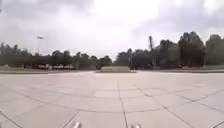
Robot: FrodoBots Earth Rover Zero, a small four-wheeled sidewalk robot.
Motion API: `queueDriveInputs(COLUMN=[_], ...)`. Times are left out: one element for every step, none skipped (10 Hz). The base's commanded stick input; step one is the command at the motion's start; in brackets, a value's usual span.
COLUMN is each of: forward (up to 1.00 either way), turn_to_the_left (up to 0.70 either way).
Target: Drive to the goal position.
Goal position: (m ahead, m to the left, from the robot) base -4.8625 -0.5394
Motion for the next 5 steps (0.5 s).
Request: queueDriveInputs(forward=[0.67, 0.67, 0.67, 0.66, 0.67], turn_to_the_left=[0.0, 0.0, 0.0, 0.0, 0.0])
